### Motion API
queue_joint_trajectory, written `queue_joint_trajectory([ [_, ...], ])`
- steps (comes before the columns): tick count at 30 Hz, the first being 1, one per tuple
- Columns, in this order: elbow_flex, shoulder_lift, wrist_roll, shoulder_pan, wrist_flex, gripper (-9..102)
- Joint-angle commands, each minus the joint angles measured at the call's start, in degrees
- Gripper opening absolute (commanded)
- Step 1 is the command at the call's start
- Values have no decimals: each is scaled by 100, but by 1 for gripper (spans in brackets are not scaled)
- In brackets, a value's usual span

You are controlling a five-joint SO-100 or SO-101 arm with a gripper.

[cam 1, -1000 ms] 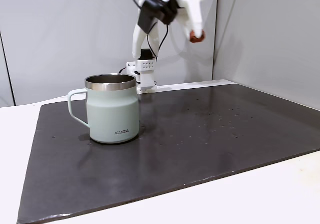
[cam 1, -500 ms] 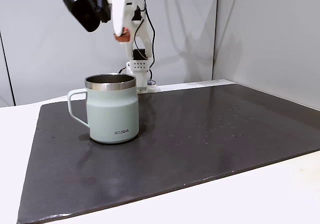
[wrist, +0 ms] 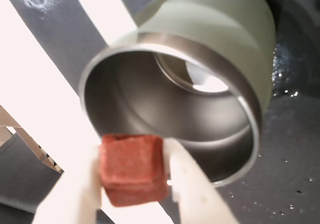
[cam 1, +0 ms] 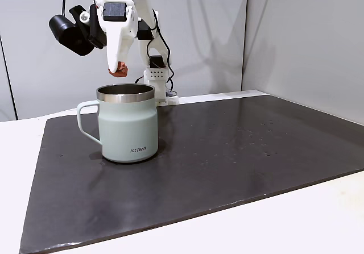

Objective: Grasp a cube and put it in the cup.

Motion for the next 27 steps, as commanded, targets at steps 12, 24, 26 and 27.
queue_joint_trajectory([
  [12,-211,193,105,0,79,27],
  [24,88,510,53,-132,79,26],
  [26,97,510,26,-132,88,26],
  [27,114,510,18,-132,88,26],
])
